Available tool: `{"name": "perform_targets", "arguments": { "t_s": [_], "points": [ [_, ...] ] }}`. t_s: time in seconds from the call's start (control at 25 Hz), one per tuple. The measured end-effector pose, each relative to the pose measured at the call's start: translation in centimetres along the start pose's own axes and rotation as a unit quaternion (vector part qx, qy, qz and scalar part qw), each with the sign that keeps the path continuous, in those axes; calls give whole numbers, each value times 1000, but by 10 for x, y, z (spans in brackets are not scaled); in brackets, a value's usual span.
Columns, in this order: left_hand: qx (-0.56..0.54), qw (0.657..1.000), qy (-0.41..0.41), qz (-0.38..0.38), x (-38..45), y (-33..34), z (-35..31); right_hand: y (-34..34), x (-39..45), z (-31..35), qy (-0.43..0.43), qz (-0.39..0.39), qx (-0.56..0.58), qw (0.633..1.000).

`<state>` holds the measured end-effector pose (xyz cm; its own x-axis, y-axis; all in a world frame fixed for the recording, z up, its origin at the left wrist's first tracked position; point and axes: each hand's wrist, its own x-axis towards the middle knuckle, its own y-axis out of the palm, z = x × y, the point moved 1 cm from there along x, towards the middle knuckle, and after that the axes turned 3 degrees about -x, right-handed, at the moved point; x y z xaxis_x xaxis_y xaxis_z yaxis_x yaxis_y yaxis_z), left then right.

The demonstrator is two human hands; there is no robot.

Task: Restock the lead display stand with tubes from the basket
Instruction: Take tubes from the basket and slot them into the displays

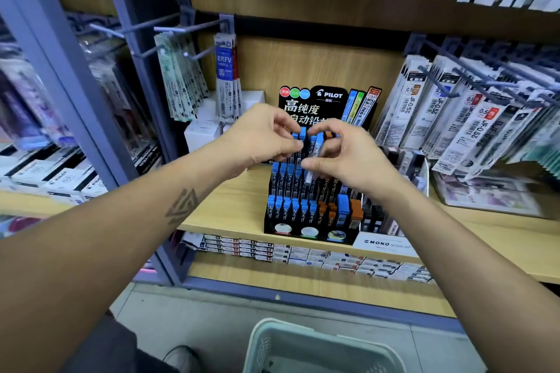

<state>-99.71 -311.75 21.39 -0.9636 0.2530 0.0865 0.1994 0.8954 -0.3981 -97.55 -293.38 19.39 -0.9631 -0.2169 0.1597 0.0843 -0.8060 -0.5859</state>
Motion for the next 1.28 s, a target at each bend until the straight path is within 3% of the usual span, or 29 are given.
{"name": "perform_targets", "arguments": {
  "t_s": [0.08,0.2,0.32,0.52,0.8,1.04,1.28],
  "points": [
    [143,988,51,-22,3,-5,8,-4,3,-3,11,-46,14,999],
    [331,937,110,15,-2,-7,16,-10,5,-7,19,-90,31,995],
    [420,895,133,72,-5,-5,28,-12,9,-8,5,-104,20,994],
    [456,873,99,140,-8,-5,37,-15,17,-7,15,-160,46,986],
    [443,882,91,133,-5,-6,37,-11,28,-4,-6,-163,-40,986],
    [430,887,92,144,-5,-5,38,-22,34,-6,-7,-203,-49,978],
    [422,895,97,105,6,-2,37,-19,37,-6,-9,-210,-71,975]
  ]
}}
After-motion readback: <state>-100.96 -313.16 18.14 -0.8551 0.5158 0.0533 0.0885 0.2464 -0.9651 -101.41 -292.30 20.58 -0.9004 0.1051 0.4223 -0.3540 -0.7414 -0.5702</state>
